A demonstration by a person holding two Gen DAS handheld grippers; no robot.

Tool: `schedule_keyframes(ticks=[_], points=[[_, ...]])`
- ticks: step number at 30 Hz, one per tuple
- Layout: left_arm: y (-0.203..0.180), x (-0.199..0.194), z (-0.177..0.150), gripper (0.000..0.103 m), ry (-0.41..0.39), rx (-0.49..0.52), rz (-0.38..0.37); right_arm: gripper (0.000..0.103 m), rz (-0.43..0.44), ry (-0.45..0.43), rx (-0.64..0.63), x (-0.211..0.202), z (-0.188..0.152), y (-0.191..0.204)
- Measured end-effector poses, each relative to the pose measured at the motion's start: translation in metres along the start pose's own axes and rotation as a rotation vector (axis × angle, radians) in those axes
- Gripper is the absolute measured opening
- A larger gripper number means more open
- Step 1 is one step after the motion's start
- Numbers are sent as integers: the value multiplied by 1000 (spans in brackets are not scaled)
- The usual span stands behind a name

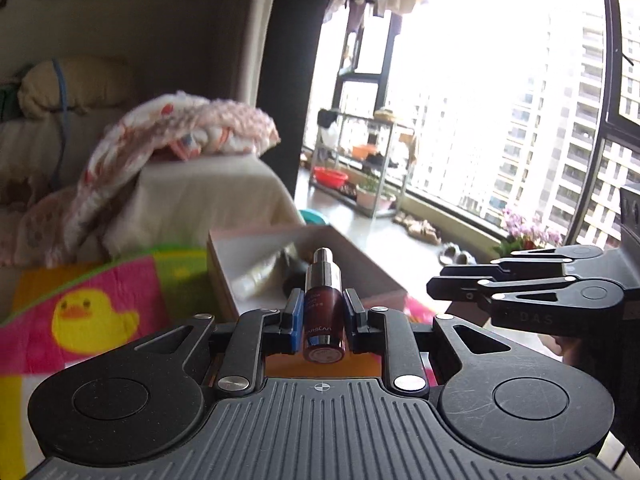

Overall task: Organize rigid objects
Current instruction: 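Carry lipstick and charger over the pink box and open both tools, then grasp the white remote control with the left tool while the right tool reaches the teal crank toy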

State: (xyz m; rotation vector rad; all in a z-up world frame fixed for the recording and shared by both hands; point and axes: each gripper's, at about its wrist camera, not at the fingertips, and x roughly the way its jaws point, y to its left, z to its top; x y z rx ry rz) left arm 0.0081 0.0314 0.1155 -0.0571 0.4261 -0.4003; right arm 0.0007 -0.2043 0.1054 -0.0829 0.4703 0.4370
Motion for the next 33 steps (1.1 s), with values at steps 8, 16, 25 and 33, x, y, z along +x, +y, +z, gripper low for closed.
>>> schedule_keyframes(ticks=[8, 16, 25, 33], points=[[39, 92, 54, 24, 23, -152, 16, 55, -136, -129, 16, 49, 72, -28], [68, 44, -26, 24, 51, -215, 89, 71, -72, 3, 55, 46, -18, -21], [97, -42, -94, 24, 128, -333, 220, 71, 208, 239, 92, 46, -86, 30], [101, -59, -106, 24, 126, -390, 257, 71, 387, 290, -58, 58, -83, 107]])
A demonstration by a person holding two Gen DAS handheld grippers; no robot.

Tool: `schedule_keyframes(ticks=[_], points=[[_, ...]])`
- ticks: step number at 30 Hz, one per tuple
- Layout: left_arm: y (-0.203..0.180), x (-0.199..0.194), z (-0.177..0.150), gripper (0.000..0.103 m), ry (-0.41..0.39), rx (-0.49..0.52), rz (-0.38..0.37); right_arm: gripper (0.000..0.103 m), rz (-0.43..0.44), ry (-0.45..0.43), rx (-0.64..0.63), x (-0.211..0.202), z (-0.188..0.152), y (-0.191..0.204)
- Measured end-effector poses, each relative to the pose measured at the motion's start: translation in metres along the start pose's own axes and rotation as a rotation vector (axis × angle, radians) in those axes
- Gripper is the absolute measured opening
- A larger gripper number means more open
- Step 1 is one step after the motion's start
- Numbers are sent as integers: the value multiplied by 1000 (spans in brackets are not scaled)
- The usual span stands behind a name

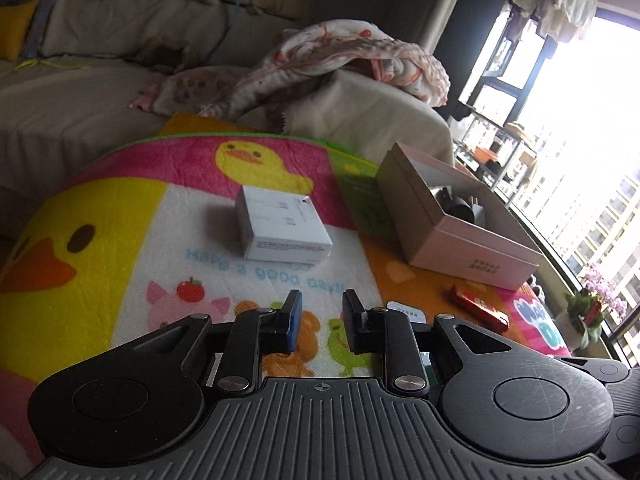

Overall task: Organize rigid objects
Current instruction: 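Grasp the white remote control with the left tool while the right tool reaches the teal crank toy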

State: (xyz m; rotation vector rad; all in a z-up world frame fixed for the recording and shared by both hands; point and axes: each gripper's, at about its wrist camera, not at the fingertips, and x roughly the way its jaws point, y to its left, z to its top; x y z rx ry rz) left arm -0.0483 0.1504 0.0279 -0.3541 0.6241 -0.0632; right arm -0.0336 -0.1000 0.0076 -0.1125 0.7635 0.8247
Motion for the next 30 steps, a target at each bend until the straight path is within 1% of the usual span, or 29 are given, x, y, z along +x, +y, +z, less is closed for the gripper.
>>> schedule_keyframes(ticks=[2, 4, 6, 8, 10, 11, 14, 17, 19, 20, 21, 23, 25, 27, 28, 30], points=[[-6, 2, -3, 24, 12, 17, -9, 71, -30, -11, -30, 2, -1, 8], [-13, 5, -6, 24, 21, 41, -23, 70, -126, -27, -78, 1, -2, 10], [-22, 8, -10, 24, 36, 72, -36, 70, -238, -59, -109, -5, -4, 2], [-32, 10, -14, 24, 51, 114, -47, 70, -335, -65, -98, -11, -7, -15], [-45, 13, -18, 24, 62, 173, -53, 70, -392, -58, -49, -16, -10, -37], [-51, 15, -19, 24, 67, 201, -54, 70, -406, -51, -13, -20, -12, -48], [-72, 22, -26, 24, 82, 290, -46, 70, -426, -48, 94, -34, -19, -75], [-89, 33, -34, 25, 115, 372, -46, 71, -432, -65, 175, -43, -27, -91], [-98, 38, -39, 30, 111, 415, -37, 72, -428, -73, 195, -45, -28, -93], [-101, 39, -41, 34, 108, 432, -36, 72, -432, -72, 191, -44, -29, -92], [-104, 40, -41, 38, 112, 440, -43, 72, -435, -71, 186, -43, -29, -91], [-107, 42, -42, 55, 125, 441, -67, 74, -436, -71, 180, -43, -29, -90], [-108, 43, -43, 62, 131, 446, -82, 75, -431, -72, 185, -43, -29, -90], [-109, 43, -42, 62, 130, 446, -84, 75, -431, -73, 186, -43, -29, -90], [-107, 42, -41, 62, 125, 427, -86, 75, -431, -73, 186, -43, -29, -89], [-102, 40, -37, 61, 98, 396, -61, 75, -430, -73, 186, -43, -29, -89]])
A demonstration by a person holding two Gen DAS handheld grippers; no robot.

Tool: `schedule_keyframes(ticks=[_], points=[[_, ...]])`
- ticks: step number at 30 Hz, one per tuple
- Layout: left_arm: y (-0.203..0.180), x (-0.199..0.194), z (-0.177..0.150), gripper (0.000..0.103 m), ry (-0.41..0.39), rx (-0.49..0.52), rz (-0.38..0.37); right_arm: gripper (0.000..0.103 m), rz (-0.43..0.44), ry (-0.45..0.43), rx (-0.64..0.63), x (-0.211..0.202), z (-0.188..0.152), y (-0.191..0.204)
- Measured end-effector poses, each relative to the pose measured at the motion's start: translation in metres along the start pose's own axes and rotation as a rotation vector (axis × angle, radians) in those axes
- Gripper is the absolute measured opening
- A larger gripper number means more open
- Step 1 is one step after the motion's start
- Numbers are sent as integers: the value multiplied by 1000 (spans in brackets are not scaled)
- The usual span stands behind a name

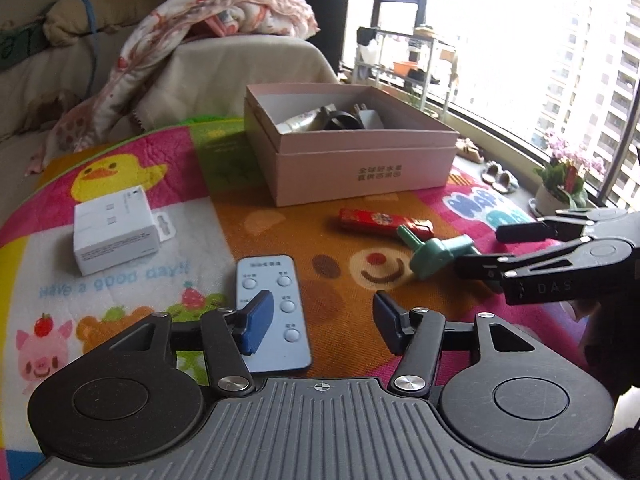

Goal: Organize rigid objects

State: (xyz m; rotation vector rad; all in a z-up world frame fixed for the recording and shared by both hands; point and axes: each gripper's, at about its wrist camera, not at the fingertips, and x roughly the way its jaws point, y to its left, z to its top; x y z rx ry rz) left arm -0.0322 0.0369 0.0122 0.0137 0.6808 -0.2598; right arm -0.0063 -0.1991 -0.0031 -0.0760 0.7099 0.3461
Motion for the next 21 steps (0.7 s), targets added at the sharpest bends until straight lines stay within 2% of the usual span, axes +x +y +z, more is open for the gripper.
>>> schedule_keyframes(ticks=[2, 4, 7, 9, 10, 11, 12, 15, 20, 21], points=[[5, -1, 2, 59, -11, -10, 63, 76, 2, 0, 0, 0, 1, 0], [12, 2, 3, 59, 10, -37, 81, 77, 4, 1, -1, 1, 1, 1], [17, 7, 0, 60, 36, -64, 67, 78, 4, 2, -4, 1, 1, 2], [15, 7, -2, 59, 20, -53, 68, 79, 4, 2, -4, 1, 1, 2], [14, 7, -2, 56, 14, -53, 61, 79, 4, 2, -4, 0, 1, 2], [14, 7, -3, 48, 7, -56, 54, 79, 4, 2, -4, 0, 1, 2], [14, 7, -4, 44, 3, -60, 47, 79, 5, 3, -4, 0, 1, 2], [13, 6, -9, 44, -16, -51, 45, 79, -1, 4, 4, 0, 2, 0], [14, 5, -12, 44, -39, -64, 41, 79, -101, -8, 25, -2, 7, -7], [14, 5, -12, 44, -42, -68, 39, 79, -87, -12, 35, -4, 10, -8]])
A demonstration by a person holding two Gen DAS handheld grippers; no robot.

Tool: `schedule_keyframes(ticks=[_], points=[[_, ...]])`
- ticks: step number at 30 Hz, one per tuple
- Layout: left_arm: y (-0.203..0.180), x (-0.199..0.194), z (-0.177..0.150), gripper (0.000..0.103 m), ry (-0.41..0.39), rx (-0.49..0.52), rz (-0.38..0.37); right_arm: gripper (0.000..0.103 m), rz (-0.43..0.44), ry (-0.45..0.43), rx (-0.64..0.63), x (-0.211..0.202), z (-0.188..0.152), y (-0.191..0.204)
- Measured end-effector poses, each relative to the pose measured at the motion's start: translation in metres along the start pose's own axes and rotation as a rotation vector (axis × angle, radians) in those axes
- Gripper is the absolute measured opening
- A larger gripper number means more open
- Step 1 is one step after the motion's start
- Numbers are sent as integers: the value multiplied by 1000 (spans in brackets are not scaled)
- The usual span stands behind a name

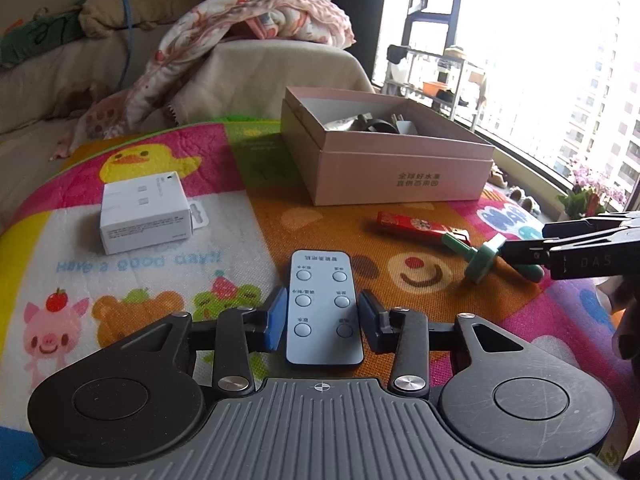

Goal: Organize rigid objects

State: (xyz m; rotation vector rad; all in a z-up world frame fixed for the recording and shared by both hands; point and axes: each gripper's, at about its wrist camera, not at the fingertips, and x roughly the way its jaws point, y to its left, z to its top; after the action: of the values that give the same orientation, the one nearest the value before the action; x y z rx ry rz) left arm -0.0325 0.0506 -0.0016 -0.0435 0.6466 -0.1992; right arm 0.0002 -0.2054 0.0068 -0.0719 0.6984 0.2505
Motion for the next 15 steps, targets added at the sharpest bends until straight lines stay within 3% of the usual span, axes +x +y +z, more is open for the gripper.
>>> schedule_keyframes(ticks=[4, 6, 11, 15], points=[[3, -1, -1, 44, -8, -16, -12, 79, 144, 7, 45, 0, 18, 8], [5, -2, -2, 44, -11, -27, -19, 79, 185, 61, 82, 12, 28, 15], [9, -2, -2, 44, -16, -53, -37, 78, 208, 95, 69, 43, 41, 41], [14, -2, -2, 44, -20, -78, -54, 59, 195, 81, -7, 61, 49, 57]])
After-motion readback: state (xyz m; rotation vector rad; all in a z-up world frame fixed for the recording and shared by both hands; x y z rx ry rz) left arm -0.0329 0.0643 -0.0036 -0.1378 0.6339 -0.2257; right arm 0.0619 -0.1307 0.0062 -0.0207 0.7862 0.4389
